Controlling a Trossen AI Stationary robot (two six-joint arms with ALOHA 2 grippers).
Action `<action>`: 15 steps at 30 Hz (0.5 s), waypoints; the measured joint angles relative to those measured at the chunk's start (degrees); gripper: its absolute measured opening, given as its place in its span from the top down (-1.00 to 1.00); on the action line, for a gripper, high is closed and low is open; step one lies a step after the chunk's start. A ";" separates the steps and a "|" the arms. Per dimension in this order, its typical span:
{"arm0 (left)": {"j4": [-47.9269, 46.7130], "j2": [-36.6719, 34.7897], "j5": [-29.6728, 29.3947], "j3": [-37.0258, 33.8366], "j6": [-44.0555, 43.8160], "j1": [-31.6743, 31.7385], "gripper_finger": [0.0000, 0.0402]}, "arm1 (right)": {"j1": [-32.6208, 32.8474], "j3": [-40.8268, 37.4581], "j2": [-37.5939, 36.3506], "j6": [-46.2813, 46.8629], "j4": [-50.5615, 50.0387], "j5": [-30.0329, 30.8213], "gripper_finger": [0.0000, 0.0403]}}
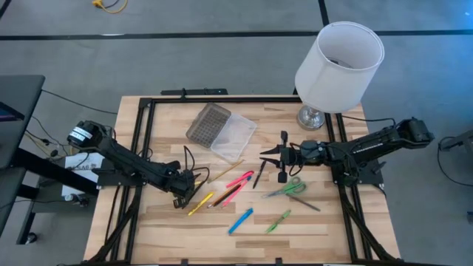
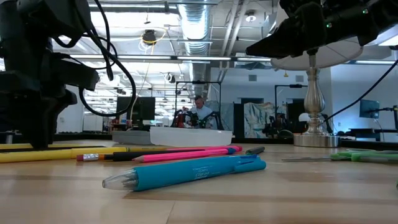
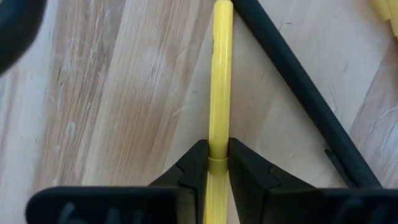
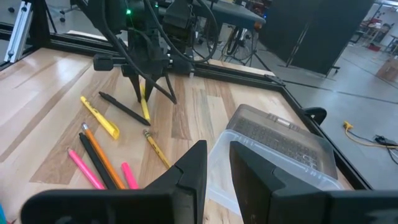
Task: Pick & place school supplies into a supply box
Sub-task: Put the yellow pen into the supply box
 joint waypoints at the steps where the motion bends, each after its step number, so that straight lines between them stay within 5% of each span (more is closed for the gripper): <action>1: 0.02 0.00 -0.04 0.00 0.01 0.00 0.78 | 0.00 0.00 0.00 0.00 0.00 0.02 0.67; 15: -2.64 0.39 -1.65 2.82 -0.01 0.00 0.78 | 0.00 0.00 0.00 -0.09 0.00 0.01 0.67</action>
